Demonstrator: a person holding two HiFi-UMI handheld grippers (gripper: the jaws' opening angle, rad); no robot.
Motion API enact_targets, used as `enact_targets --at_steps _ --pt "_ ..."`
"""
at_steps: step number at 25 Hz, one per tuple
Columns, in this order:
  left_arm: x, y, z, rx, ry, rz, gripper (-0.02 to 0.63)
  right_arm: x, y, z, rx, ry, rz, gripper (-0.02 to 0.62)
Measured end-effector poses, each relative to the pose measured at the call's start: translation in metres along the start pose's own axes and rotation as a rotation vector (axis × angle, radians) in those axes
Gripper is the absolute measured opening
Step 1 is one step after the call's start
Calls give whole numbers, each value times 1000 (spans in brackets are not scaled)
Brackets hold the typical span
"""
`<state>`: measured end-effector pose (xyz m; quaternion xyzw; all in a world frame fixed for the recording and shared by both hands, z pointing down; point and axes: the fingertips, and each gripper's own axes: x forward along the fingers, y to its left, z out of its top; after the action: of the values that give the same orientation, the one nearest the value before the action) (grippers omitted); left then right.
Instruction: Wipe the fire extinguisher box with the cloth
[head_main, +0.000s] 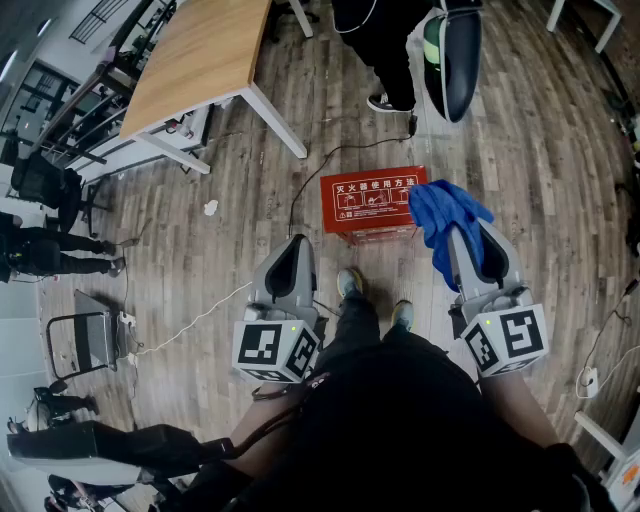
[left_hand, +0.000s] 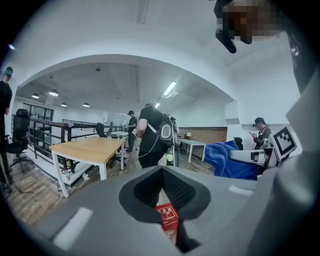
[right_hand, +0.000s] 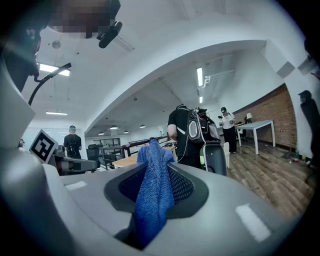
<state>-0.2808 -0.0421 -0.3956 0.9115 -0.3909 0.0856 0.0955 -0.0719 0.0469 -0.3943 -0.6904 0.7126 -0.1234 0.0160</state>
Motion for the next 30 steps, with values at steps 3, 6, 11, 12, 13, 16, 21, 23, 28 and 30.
enact_targets --at_steps 3,6,11,12,13,16,21,23,28,30 --pt "3 -14 1 15 -24 -9 0 -2 0 -2 -5 0 -4 112" --pt "4 -24 3 25 -14 -16 0 -5 -1 -5 -14 10 -2 112" --pt "0 -29 -4 57 9 -28 0 -9 -5 -21 0 30 10 114" --pt "-2 -28 -7 68 15 -27 0 -9 -4 -25 2 30 10 115" --pt "-3 -26 -9 75 21 -24 0 -8 -3 -30 3 31 10 115" --pt "-4 -15 -15 84 39 -21 0 0 6 -44 -1 46 15 115" --pt "25 29 -41 110 64 -59 0 60 42 -86 -13 80 44 115" --pt "52 57 -70 90 87 -75 0 101 56 -119 -23 109 46 115" --pt "157 138 -163 38 108 -102 0 229 61 -227 -9 199 -27 115" --pt "199 170 -198 22 108 -112 0 277 59 -269 -2 227 -56 115"
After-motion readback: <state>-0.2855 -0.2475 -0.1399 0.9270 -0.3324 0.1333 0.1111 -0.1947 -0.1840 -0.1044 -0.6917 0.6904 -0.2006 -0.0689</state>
